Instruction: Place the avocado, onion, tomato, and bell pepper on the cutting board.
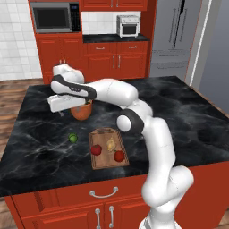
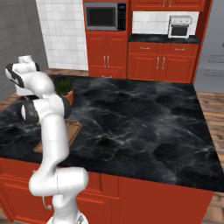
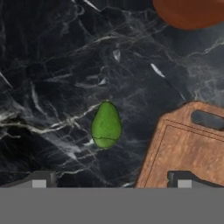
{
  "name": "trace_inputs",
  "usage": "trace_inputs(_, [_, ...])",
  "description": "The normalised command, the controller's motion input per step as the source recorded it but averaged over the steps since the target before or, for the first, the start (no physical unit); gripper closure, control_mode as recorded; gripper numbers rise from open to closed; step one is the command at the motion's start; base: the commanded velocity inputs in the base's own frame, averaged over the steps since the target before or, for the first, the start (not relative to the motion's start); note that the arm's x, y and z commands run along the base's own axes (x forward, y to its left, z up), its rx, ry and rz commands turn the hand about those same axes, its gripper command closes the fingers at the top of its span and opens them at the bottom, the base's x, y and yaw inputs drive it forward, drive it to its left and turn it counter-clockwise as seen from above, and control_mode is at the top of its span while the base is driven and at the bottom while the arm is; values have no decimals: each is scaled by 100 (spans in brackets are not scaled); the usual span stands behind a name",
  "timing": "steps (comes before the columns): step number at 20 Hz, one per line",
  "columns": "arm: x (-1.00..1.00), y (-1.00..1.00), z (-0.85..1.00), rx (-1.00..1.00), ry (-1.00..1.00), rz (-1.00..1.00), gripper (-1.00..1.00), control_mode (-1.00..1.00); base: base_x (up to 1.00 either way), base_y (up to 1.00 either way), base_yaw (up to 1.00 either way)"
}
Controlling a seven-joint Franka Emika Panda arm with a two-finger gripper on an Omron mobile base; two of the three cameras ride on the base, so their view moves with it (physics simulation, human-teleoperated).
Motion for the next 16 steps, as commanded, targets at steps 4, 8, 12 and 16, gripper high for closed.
trace_inputs(4, [20, 0, -26, 0, 4, 0, -100, -100, 0, 0, 0])
trace_inputs(8, [5, 0, -21, 0, 3, 0, -100, -100, 0, 0, 0])
trace_inputs(12, [0, 1, -16, 0, 2, 0, -100, -100, 0, 0, 0])
trace_inputs(16, [0, 0, -18, 0, 4, 0, -100, -100, 0, 0, 0])
